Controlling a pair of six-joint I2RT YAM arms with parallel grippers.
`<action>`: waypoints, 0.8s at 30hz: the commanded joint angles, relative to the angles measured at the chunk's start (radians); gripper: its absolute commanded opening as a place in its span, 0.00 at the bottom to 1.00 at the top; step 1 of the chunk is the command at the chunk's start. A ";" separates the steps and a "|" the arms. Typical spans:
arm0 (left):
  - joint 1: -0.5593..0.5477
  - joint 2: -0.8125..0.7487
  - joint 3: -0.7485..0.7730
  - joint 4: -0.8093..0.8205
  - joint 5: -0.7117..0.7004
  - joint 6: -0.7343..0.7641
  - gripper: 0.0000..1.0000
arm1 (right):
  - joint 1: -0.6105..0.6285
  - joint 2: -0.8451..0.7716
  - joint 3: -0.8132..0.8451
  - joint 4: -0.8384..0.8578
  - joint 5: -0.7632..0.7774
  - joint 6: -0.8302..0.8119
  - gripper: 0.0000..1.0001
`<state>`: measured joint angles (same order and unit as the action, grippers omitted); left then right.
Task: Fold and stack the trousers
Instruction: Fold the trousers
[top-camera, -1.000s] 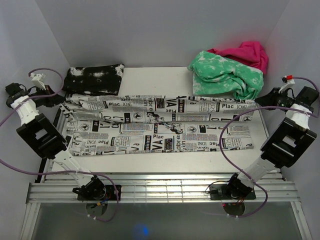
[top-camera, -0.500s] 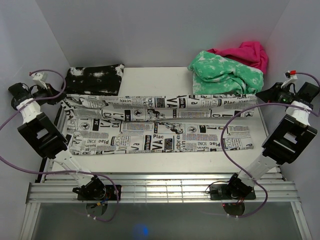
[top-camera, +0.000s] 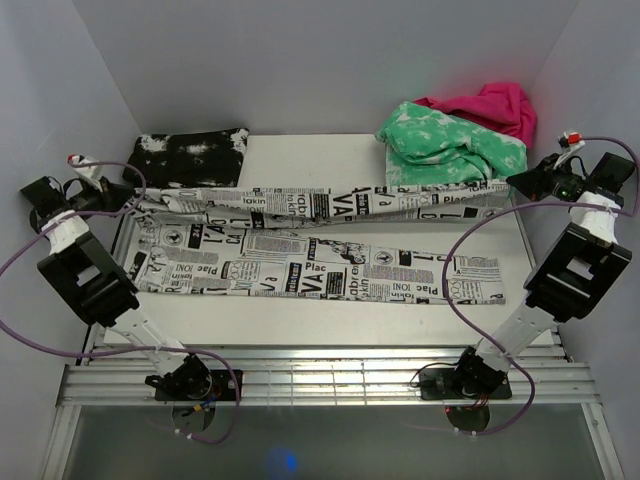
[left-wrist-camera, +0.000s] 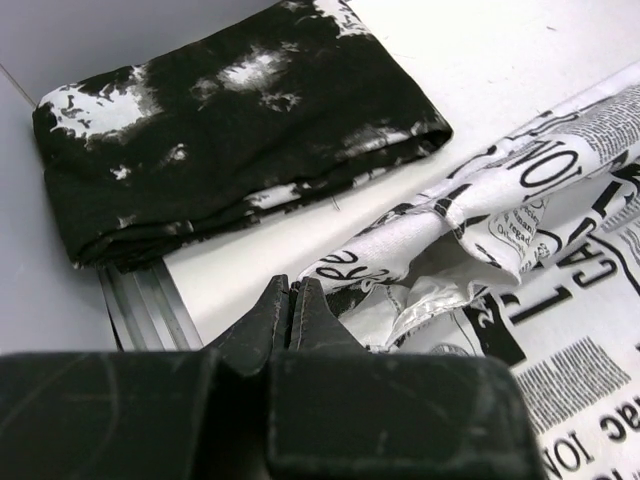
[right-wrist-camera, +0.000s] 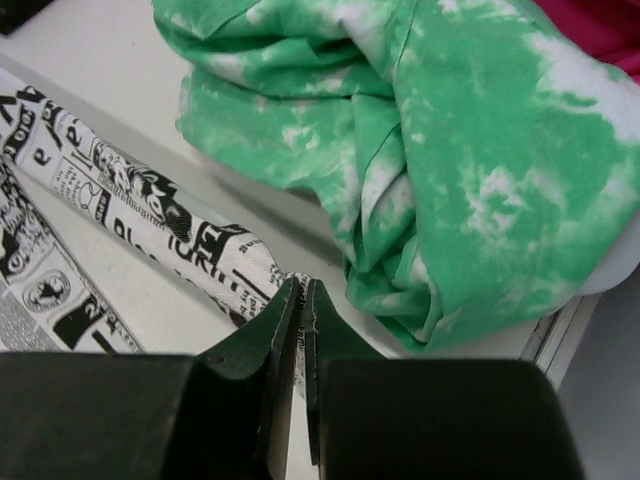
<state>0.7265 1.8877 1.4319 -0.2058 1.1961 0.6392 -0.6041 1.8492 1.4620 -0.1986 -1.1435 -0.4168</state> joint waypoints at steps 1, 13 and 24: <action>0.083 -0.130 -0.080 -0.077 0.129 0.196 0.00 | -0.037 -0.105 -0.035 -0.260 -0.029 -0.468 0.08; 0.246 -0.220 -0.263 -0.260 0.270 0.387 0.00 | -0.181 -0.208 -0.080 -0.724 -0.035 -0.965 0.08; 0.375 -0.017 -0.162 -1.157 0.217 1.379 0.31 | -0.260 -0.244 -0.317 -1.001 0.163 -1.467 0.47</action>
<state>1.0359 1.7882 1.2247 -0.9554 1.4220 1.5166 -0.8425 1.6363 1.2060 -1.1358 -1.0660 -1.6989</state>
